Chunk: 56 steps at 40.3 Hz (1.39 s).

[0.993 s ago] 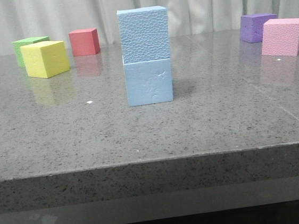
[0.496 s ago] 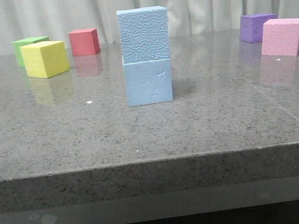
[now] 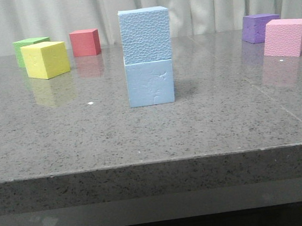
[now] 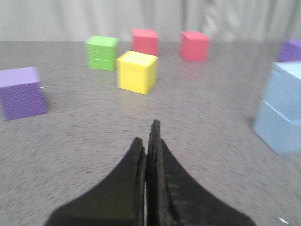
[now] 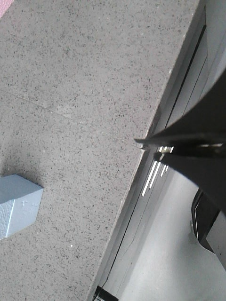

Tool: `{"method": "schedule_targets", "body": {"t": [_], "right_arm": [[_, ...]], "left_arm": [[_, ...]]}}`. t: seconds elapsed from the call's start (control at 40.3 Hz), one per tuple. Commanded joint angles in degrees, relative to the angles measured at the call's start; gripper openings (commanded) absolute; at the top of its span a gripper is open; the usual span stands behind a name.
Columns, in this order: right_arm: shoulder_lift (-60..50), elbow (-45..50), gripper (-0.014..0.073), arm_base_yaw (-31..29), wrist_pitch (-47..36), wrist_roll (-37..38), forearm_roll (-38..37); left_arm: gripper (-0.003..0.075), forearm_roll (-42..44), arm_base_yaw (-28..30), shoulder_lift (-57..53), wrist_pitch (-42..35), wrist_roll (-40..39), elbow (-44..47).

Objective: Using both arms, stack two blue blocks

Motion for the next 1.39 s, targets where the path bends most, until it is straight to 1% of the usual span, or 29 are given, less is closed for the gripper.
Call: {"method": "schedule_targets", "body": {"t": [0.0, 0.099, 0.323, 0.422, 0.472, 0.521, 0.571, 0.72, 1.018, 1.142, 1.365], "right_arm": [[0.11, -1.46, -0.0067, -0.35, -3.29, -0.23, 0.09], [0.11, -1.46, -0.0067, -0.35, -3.29, -0.23, 0.09], [0.11, -1.46, -0.0067, -0.35, -3.24, -0.23, 0.09], [0.11, -1.46, -0.0067, -0.35, -3.24, -0.23, 0.09], [0.11, -1.46, -0.0067, -0.35, -3.24, -0.23, 0.09], [0.11, -1.46, -0.0067, -0.35, -3.24, -0.23, 0.09], [0.11, -1.46, -0.0067, -0.35, -3.24, -0.23, 0.09], [0.11, -1.46, -0.0067, -0.35, -3.18, -0.23, 0.09], [0.11, -1.46, -0.0067, -0.35, -3.18, -0.23, 0.09], [0.11, -1.46, -0.0067, -0.35, -3.18, -0.23, 0.09], [0.11, -1.46, -0.0067, -0.35, -3.18, -0.23, 0.09]], "left_arm": [[-0.0019, -3.28, 5.67, -3.64, -10.42, -0.36, 5.42], [-0.0019, -3.38, 8.05, -7.27, -13.83, -0.36, 9.86], [-0.0019, -2.46, 8.2, -10.86, -19.05, -0.32, 14.35], [-0.0019, 2.21, 7.74, -11.13, -22.88, -0.32, 16.48], [-0.0019, 4.62, 7.05, -12.61, -23.37, -0.32, 17.1], [-0.0019, 5.82, 6.28, -14.18, -23.19, -0.23, 17.61], [-0.0019, 5.57, 5.61, -15.52, -20.87, -0.19, 17.61], [-0.0019, 4.35, 5.4, -15.64, -17.34, 0.22, 17.61], [-0.0019, 4.35, 5.67, -15.64, -18.87, 1.14, 17.61], [-0.0019, 2.98, 6.93, -15.64, -18.88, 1.14, 17.61], [-0.0019, 2.22, 7.1, -15.64, -19.01, 1.14, 17.61]]}}
